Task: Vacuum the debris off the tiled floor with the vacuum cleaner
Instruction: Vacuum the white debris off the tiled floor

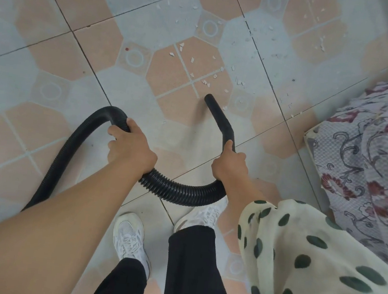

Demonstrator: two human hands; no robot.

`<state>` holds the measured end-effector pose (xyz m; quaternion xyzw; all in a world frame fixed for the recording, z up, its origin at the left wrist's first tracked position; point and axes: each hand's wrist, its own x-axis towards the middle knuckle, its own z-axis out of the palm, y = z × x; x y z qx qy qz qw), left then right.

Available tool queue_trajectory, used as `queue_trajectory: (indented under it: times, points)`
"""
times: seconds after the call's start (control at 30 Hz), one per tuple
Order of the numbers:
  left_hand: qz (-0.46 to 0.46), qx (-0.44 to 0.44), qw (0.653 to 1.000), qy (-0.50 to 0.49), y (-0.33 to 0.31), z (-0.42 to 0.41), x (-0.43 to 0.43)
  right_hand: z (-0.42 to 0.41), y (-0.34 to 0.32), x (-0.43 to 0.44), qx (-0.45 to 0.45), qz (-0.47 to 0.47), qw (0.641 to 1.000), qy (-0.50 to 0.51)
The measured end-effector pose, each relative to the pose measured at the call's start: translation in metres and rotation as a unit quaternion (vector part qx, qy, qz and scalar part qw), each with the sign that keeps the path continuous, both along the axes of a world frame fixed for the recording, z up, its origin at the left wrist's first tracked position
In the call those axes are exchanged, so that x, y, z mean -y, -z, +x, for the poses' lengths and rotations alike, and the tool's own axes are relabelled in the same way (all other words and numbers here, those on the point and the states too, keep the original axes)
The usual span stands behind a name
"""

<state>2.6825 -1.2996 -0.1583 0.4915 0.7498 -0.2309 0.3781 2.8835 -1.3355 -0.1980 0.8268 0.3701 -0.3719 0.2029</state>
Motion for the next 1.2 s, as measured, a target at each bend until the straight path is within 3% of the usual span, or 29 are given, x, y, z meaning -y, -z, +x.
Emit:
queue_trajectory:
  times: [0.3,0.53,1.2]
  points:
    - [-0.004,-0.008,1.0,-0.001,-0.005,0.036,-0.012,0.034,-0.001,-0.01,-0.027,-0.017,0.999,-0.042]
    - [-0.012,0.014,1.0,0.007,-0.013,0.081,-0.004,0.077,-0.018,0.013,-0.03,-0.062,0.998,0.008]
    - [0.028,0.013,0.999,0.011,-0.005,0.149,-0.051,0.15,-0.005,-0.033,-0.018,-0.011,0.999,0.029]
